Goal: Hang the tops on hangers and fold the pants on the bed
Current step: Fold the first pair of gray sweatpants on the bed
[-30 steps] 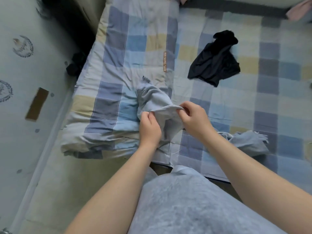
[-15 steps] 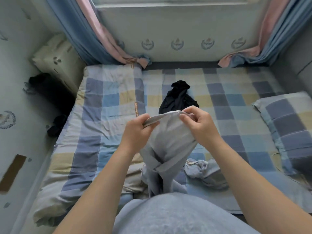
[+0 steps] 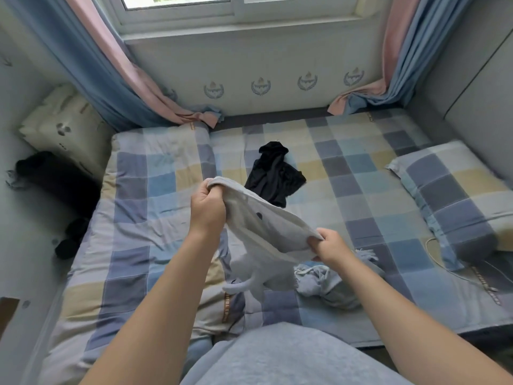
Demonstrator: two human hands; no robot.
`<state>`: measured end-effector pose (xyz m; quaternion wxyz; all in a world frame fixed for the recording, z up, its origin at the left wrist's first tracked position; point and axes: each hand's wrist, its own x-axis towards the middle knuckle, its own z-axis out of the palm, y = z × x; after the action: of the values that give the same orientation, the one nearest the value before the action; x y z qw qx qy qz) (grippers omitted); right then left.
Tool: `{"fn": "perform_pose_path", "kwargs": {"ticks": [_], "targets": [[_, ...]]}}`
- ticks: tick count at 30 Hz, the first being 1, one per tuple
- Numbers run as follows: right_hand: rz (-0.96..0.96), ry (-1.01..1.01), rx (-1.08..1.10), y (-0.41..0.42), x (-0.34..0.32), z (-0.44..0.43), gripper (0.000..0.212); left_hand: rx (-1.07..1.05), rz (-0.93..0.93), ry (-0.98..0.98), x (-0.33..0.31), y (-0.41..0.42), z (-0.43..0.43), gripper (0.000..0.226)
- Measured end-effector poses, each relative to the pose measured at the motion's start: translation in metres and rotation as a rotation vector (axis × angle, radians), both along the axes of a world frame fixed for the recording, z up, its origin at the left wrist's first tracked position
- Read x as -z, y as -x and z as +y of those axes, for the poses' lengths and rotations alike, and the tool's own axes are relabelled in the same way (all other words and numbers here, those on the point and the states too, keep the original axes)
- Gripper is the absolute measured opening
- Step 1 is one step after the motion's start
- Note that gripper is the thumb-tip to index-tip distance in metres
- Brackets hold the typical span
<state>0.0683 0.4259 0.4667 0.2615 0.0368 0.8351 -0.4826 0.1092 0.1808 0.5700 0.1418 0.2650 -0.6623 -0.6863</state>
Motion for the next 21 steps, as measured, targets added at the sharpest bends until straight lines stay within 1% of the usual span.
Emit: {"fn": "perform_pose_path", "kwargs": {"ticks": [2,3,6,7,8,9,11,12,13,14,15,17,18,19,21], "targets": [[-0.056,0.179,0.091,0.003,-0.016,-0.009,0.023,0.056,-0.071,-0.047,0.002,-0.003,0.004,0.027],[-0.062,0.23,0.099,0.005,-0.028,-0.014,0.019,0.107,-0.092,-0.052,0.004,-0.004,0.006,0.026],[-0.109,0.43,0.087,0.005,-0.063,-0.028,0.014,0.286,-0.12,-0.003,0.019,-0.01,0.011,0.021],[-0.127,0.5,0.086,0.003,-0.073,-0.033,0.014,0.373,-0.135,0.03,0.024,-0.012,0.013,0.025],[-0.136,0.561,0.088,0.002,-0.084,-0.037,0.013,0.46,-0.151,0.074,0.03,-0.016,0.016,0.037],[-0.135,0.611,0.087,0.0,-0.093,-0.041,0.013,0.521,-0.16,0.114,0.037,-0.02,0.02,0.054],[-0.111,0.686,0.075,-0.001,-0.111,-0.047,0.012,0.524,-0.167,0.143,0.051,-0.027,0.029,0.087],[-0.097,0.717,0.064,-0.002,-0.119,-0.049,0.012,0.499,-0.177,0.136,0.059,-0.029,0.033,0.097],[-0.088,0.748,0.051,-0.002,-0.127,-0.051,0.012,0.482,-0.193,0.128,0.065,-0.03,0.037,0.099],[-0.081,0.781,0.04,-0.003,-0.134,-0.053,0.01,0.484,-0.215,0.123,0.069,-0.03,0.041,0.097],[-0.076,0.813,0.033,-0.003,-0.14,-0.054,0.008,0.505,-0.23,0.111,0.074,-0.029,0.045,0.09],[-0.066,0.868,0.025,-0.004,-0.149,-0.056,0.006,0.542,-0.247,0.095,0.079,-0.026,0.054,0.055],[-0.055,0.882,0.024,-0.004,-0.152,-0.057,0.008,0.545,-0.251,0.131,0.079,-0.026,0.058,0.038],[-0.039,0.887,0.027,-0.004,-0.154,-0.057,0.01,0.545,-0.243,0.184,0.078,-0.026,0.062,0.028],[-0.005,0.873,0.045,-0.003,-0.153,-0.054,0.009,0.54,-0.21,0.223,0.076,-0.025,0.067,0.025]]}}
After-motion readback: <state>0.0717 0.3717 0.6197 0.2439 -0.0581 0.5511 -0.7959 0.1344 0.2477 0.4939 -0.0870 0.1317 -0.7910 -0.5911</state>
